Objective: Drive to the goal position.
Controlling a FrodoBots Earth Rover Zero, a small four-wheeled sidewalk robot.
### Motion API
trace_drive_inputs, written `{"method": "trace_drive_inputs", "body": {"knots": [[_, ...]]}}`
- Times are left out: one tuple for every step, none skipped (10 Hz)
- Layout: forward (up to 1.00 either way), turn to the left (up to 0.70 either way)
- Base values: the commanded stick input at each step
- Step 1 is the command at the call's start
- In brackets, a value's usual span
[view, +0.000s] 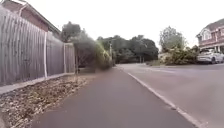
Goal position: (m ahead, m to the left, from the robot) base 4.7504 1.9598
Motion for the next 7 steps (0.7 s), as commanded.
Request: {"method": "trace_drive_inputs", "body": {"knots": [[1.0,0.0],[1.0,0.0],[1.0,0.0],[1.0,0.0],[1.0,0.0],[1.0,0.0],[1.0,0.0]]}}
